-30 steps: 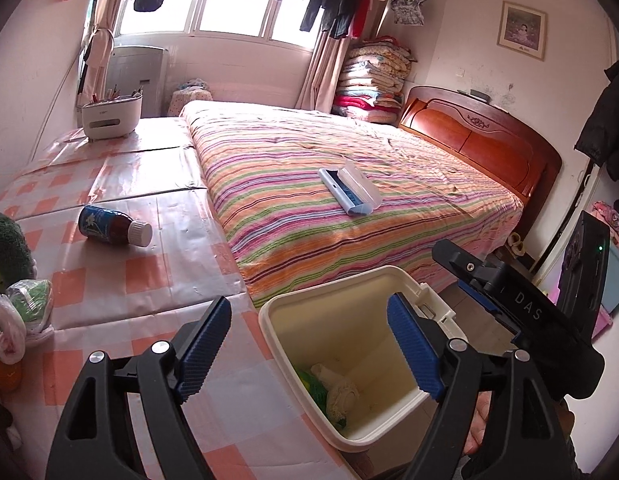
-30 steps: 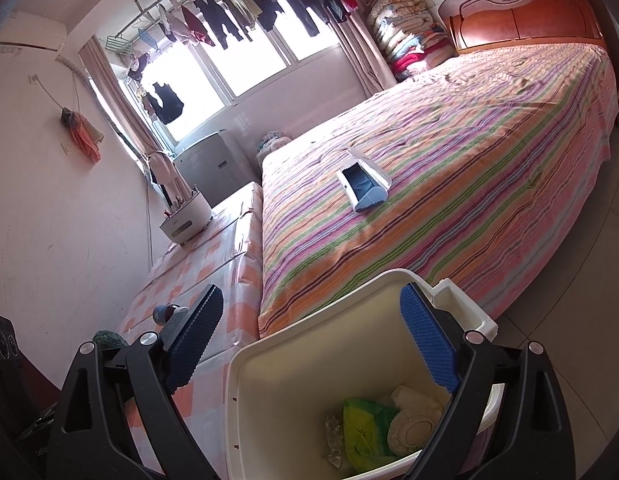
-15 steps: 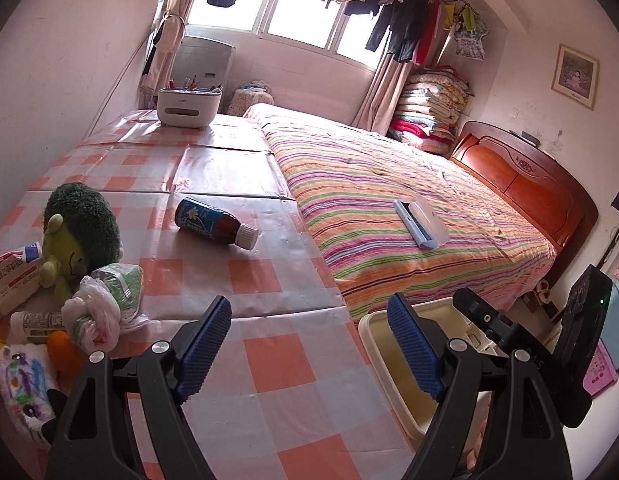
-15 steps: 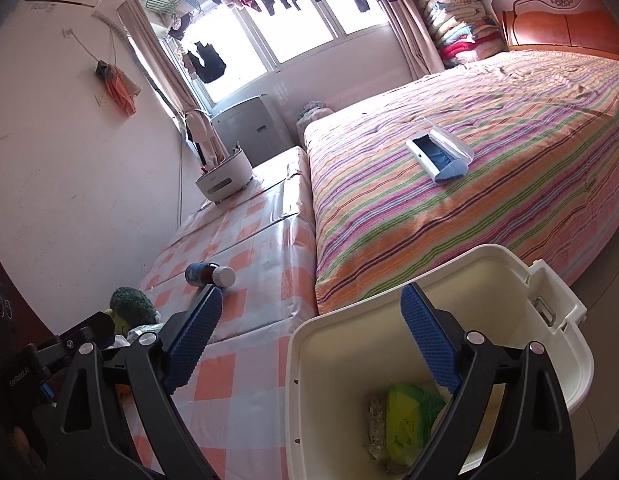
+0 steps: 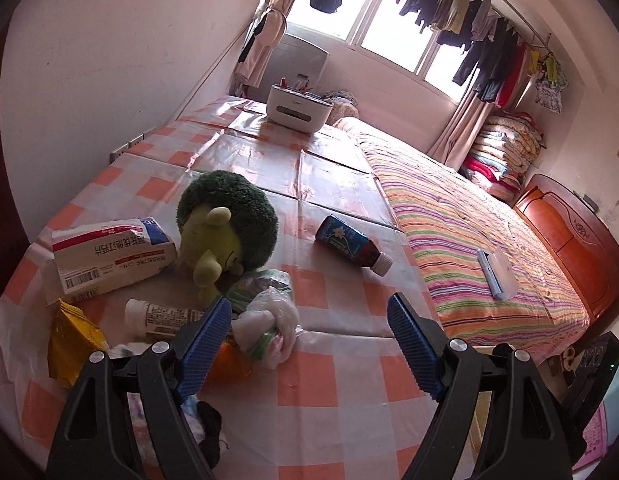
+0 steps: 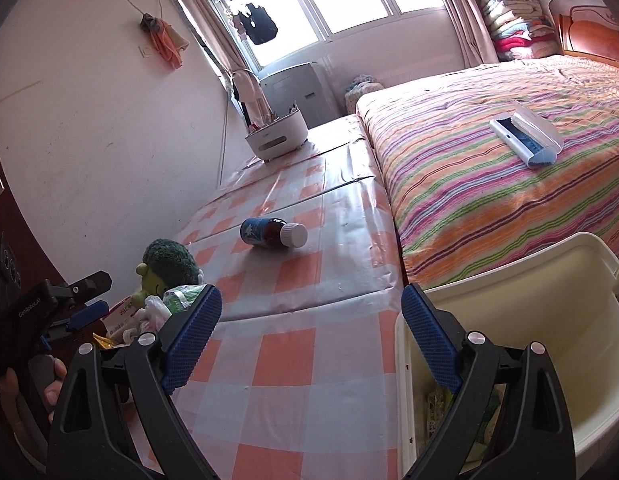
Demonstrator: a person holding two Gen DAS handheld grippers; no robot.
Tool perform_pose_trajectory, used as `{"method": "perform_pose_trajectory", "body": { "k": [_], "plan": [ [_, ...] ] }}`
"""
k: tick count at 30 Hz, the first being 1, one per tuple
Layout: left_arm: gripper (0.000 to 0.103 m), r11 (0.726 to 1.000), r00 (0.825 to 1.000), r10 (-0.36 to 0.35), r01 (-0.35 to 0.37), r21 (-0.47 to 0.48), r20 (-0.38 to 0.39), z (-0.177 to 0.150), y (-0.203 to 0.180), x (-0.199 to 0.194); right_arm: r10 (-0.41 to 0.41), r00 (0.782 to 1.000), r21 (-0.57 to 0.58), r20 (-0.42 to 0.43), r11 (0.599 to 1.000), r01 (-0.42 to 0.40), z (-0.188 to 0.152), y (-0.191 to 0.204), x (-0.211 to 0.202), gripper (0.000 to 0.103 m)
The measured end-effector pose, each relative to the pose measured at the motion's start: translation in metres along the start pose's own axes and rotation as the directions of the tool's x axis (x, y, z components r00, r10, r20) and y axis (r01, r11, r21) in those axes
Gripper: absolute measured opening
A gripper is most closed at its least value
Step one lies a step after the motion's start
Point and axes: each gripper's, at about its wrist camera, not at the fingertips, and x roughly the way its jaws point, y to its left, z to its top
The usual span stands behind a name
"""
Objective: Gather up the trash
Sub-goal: 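Move both grippers back toward the cluttered table, then grasp the green-and-white plastic bag with right gripper while left gripper grasps the white paper box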
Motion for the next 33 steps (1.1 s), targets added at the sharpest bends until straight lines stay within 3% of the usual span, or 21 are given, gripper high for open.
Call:
{"method": "perform_pose_trajectory", "body": {
  "k": [5, 10, 16, 23, 26, 33],
  "plan": [
    [0.078, 0.994, 0.995, 0.09, -0.088, -0.058, 0.031, 0.01, 0.042, -0.01, 0.04, 0.998, -0.036, -0.044, 0.998, -0.042, -0.005, 0.023, 0.018, 0.09],
    [0.078, 0.984, 0.991, 0.129, -0.123, -0.132, 0.034, 0.022, 0.088, -0.02, 0.064, 0.995, -0.086, -0.073, 0.994, -0.071, -0.01, 0.048, 0.033, 0.09],
    [0.078, 0.971, 0.997, 0.063, -0.07, -0.227, -0.037, 0.035, 0.143, -0.019, 0.081, 0.991, -0.114, -0.11, 0.989, -0.093, -0.017, 0.064, 0.046, 0.09],
    [0.078, 0.924, 0.994, -0.064, 0.025, -0.382, -0.09, 0.041, 0.186, -0.002, 0.106, 0.986, -0.171, -0.127, 0.977, -0.127, -0.013, 0.088, 0.06, 0.09],
    [0.078, 0.912, 0.993, -0.058, 0.011, -0.409, -0.105, 0.042, 0.194, 0.007, 0.136, 0.981, -0.207, -0.138, 0.965, -0.162, -0.008, 0.103, 0.068, 0.09],
    [0.078, 0.902, 0.988, -0.026, -0.041, -0.429, -0.151, 0.045, 0.206, 0.029, 0.183, 0.947, -0.215, -0.265, 0.946, -0.243, -0.008, 0.135, 0.109, 0.09]
  ]
}}
